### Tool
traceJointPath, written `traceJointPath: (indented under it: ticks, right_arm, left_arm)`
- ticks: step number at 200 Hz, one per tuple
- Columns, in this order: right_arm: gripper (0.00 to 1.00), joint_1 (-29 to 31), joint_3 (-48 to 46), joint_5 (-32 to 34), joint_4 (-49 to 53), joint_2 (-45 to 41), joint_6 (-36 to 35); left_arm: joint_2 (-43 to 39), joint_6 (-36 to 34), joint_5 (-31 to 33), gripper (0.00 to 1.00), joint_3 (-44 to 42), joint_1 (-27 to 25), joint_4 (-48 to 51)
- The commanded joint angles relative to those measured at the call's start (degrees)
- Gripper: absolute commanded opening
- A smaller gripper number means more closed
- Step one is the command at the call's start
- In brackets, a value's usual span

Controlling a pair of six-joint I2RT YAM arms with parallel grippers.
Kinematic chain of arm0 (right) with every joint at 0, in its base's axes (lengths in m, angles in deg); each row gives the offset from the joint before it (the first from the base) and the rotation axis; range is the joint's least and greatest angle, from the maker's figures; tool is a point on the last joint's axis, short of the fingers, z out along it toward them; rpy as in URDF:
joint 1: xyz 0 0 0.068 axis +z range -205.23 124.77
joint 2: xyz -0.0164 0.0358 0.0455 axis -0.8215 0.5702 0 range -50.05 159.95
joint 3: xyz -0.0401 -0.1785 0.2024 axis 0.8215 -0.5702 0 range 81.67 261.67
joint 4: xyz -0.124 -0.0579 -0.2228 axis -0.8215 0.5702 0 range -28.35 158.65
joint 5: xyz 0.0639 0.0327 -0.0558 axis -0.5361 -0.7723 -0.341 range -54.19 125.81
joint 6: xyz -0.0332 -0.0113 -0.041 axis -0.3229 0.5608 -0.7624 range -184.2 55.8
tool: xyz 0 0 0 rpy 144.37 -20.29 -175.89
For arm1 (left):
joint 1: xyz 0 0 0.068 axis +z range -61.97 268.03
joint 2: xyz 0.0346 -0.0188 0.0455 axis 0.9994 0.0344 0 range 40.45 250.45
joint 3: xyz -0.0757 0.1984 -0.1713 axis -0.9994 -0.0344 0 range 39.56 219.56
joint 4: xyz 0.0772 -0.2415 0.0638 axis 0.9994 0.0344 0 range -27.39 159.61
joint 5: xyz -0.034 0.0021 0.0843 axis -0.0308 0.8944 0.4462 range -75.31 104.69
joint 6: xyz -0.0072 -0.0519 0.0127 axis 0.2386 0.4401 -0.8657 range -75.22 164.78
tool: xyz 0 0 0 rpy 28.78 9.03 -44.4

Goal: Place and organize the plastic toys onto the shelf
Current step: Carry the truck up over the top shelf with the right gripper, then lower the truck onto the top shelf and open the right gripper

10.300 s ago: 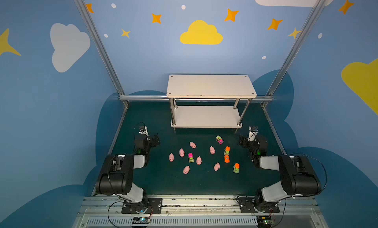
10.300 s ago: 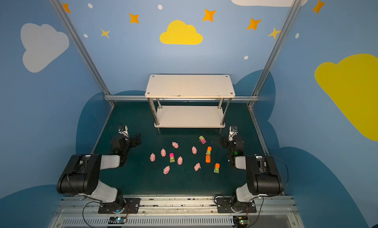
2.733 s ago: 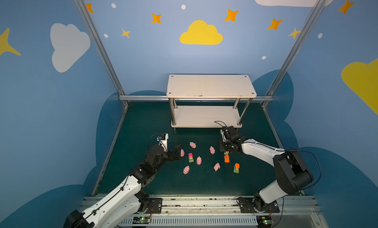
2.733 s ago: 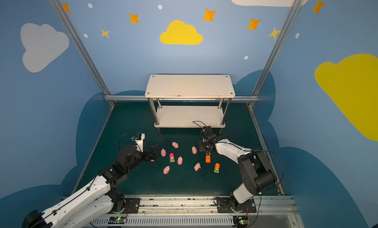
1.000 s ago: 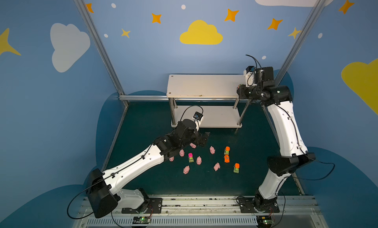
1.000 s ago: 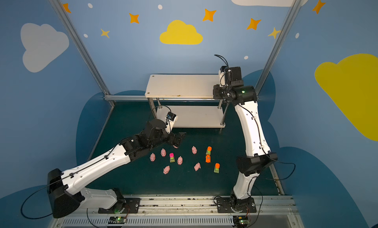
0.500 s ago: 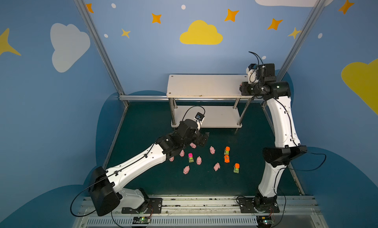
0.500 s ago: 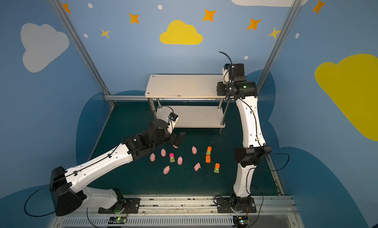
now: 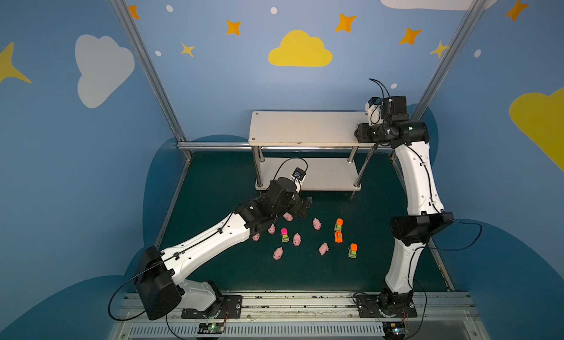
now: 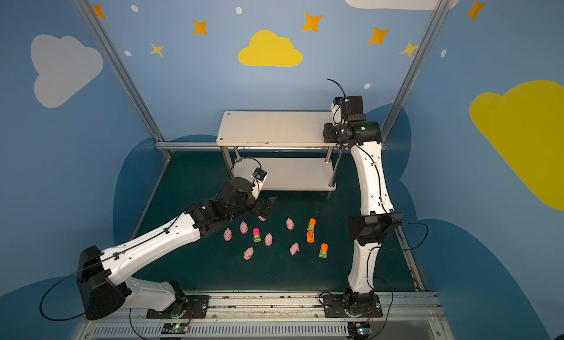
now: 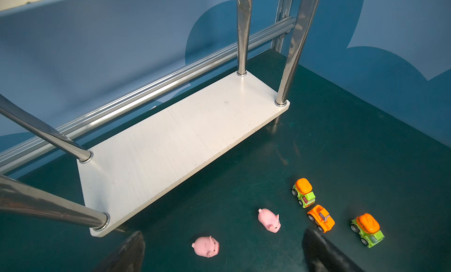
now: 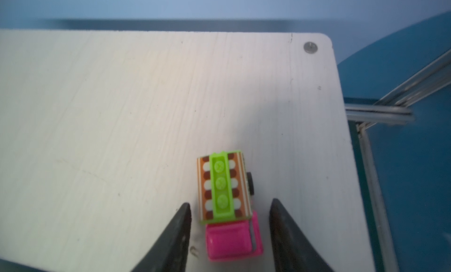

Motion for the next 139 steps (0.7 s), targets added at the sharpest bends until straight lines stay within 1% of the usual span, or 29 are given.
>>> traceJointPath:
  ticks: [1,18,31,78,139]
  right_arm:
    - [0.61,-0.31,0.94,-0.72,0.80,0.34,-0.32]
    - [0.63,-0.33,0.81,-0.42,0.61,0.15,-0.19]
    - [0.66,-0.33,0.81,-0.37,0.59,-0.12,-0.21]
    - [0.69,-0.33,-0.48,-1.72,-0.13,-1.13,0.61]
    - [0.72,-0.33,-2.76,-2.31,-2.12,-5.02,1.40]
  left_arm:
    - [0.34,-0.62,0.47,1.00,1.98,0.21,0.11]
    - [0.24,-0.45,0.55,1.00,1.93,0.17,0.09]
    - [0.16,-0.44,0.81,1.00,1.83,0.16,0.11]
    - [-0.42,-0.36,1.43,1.00,1.72,0.15,0.47]
    - [-2.13,0.15,2.09,1.00,1.17,0.21,0.98]
